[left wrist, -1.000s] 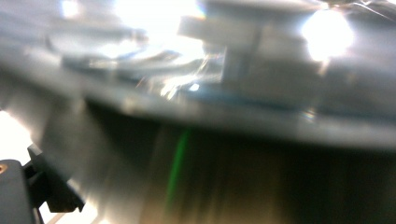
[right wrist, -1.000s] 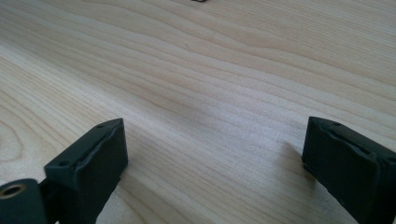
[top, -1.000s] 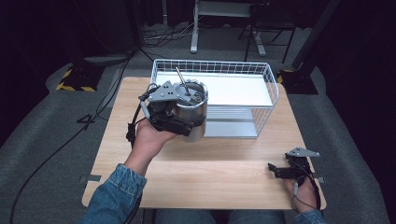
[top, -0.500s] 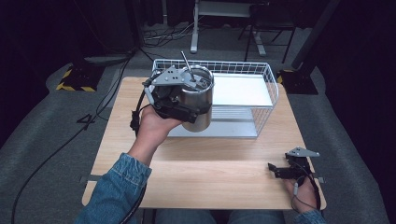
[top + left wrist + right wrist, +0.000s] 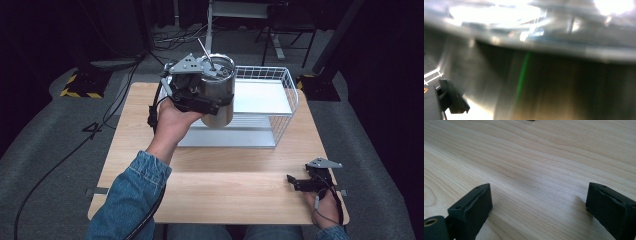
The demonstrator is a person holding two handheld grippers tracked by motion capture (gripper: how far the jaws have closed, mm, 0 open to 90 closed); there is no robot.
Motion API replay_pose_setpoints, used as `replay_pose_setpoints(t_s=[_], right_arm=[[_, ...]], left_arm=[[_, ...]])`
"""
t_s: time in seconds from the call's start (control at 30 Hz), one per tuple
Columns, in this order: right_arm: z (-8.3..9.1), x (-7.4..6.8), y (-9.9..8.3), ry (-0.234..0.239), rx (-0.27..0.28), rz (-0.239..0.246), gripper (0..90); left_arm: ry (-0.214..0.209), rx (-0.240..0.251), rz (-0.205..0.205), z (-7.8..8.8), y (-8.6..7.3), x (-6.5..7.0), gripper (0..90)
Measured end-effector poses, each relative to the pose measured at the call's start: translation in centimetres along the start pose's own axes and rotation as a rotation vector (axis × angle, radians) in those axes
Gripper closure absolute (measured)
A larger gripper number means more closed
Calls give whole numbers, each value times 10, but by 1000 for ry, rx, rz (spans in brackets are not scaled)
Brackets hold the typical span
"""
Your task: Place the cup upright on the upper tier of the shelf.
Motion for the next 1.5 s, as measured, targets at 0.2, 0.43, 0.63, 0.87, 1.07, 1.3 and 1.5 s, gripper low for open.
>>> replay_pose_setpoints(t_s=[0.2, 0.43, 0.63, 0.87, 1.07, 1.3, 1.5], right_arm=[[0, 0, 0, 0, 0, 0, 71], [0, 0, 0, 0, 0, 0, 71], [0, 0, 0, -1, 1, -2, 71], [0, 0, 0, 0, 1, -2, 71], [0, 0, 0, 0, 1, -2, 71], [0, 0, 0, 0, 1, -2, 71], [0, 0, 0, -1, 1, 1, 71]], left_arm=[[3, 5, 15, -8, 5, -5, 36], [11, 19, 9, -24, 20, -9, 36], [28, 39, -8, -37, 33, -10, 36], [44, 49, -6, -53, 41, -14, 36], [81, 56, 12, -66, 44, -22, 36], [104, 62, 18, -80, 46, -32, 36], [115, 34, 12, -91, 37, -40, 36]])
Point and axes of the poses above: each handheld gripper's, and its own axes: z roughly backward along the jaws, y roughly out of its top, x roughly to its right, the point moved 6 cm from there along -z, roughly forward along the jaws, and after that the axes turned 7 degrees about y, right-handed, at the moved point
